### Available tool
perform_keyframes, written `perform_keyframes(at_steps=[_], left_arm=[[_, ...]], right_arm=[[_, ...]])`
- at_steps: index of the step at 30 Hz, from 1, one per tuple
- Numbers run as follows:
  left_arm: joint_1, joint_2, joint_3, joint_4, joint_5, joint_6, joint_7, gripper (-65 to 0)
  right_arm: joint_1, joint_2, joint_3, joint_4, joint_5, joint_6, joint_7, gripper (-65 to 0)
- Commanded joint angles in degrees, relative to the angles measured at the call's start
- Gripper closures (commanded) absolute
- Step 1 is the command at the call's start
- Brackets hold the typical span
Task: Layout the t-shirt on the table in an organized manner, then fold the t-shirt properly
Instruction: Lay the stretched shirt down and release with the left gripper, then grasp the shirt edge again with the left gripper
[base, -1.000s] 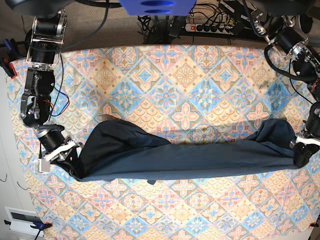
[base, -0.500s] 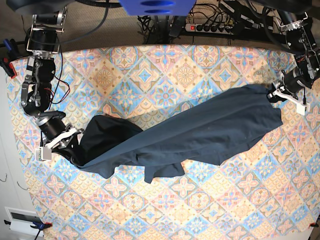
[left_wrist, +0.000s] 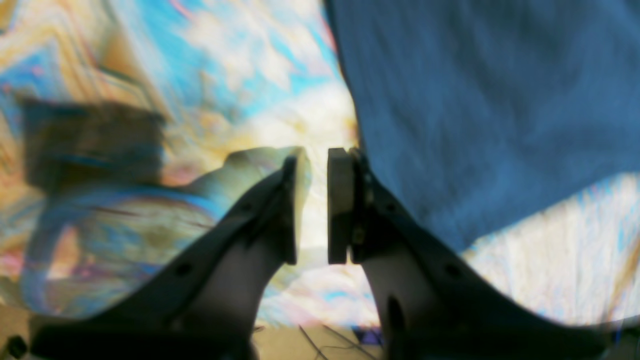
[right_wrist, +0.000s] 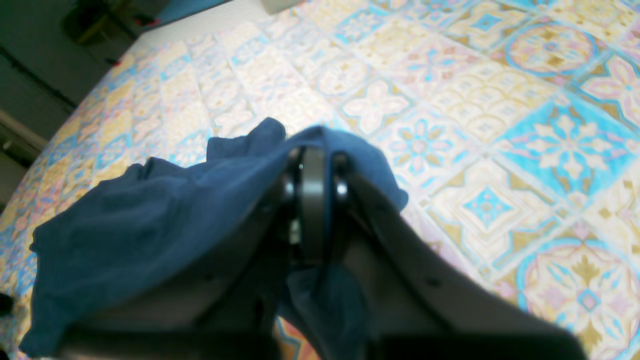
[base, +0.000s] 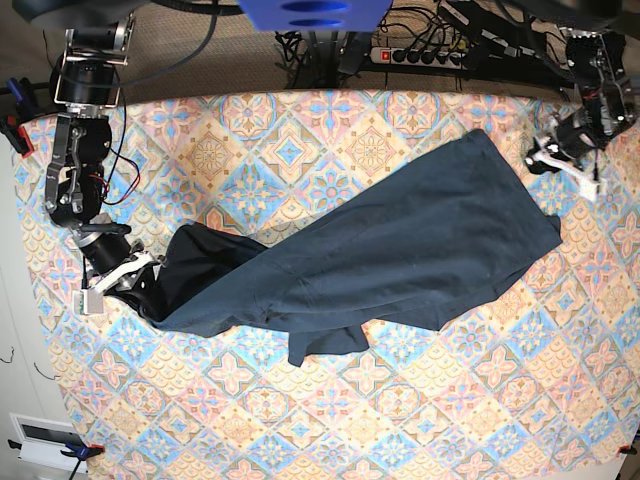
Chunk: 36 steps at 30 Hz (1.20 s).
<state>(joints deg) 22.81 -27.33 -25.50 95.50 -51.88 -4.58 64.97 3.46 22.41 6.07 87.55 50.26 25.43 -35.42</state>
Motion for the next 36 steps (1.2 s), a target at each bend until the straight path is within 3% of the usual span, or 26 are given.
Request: perform_keyframes(at_steps=[1,6,17,24,26,31,36], left_arm=[[1.2,-1.0,0.3,2.9,-1.2,-0.6,-0.6,-9.1],[5.5,-0.8,3.3,9.1,-1.0,-0.6,-0.6,-9.6],[8.5,-0.8,8.8,9.7,-0.9,-0.6,-0.7,-10.4],[8.5,-1.0,13.7,12.8,0.6,-0.3,-0.7,-26.8],[8.4,-1.0,14.8,14.0,3.5,-0.2,-0.7,-29.4],[8.2,-1.0,17.5,19.1,16.1,-0.2,-0.9,-29.5],[5.7,-1.1,20.4,20.1,24.4,-0.4,-0.9,-29.5]], right_arm=[[2.4,1.0,0.3,1.0,1.1,0.3,1.8,-0.7],[3.6,1.0,0.2,-0.7,1.1,0.3,1.8,-0.7],[3.6,1.0,0.6,-1.4,1.1,0.3,1.8,-0.7],[3.6,0.9,0.6,-1.4,1.1,0.3,1.8,-0.7],[3.6,0.9,0.5,-1.4,1.1,0.3,1.8,-0.7],[3.6,0.9,0.4,-1.4,1.1,0.3,1.8,-0.7],[3.6,0.8,0.3,-1.4,1.1,0.3,1.8,-0.7]])
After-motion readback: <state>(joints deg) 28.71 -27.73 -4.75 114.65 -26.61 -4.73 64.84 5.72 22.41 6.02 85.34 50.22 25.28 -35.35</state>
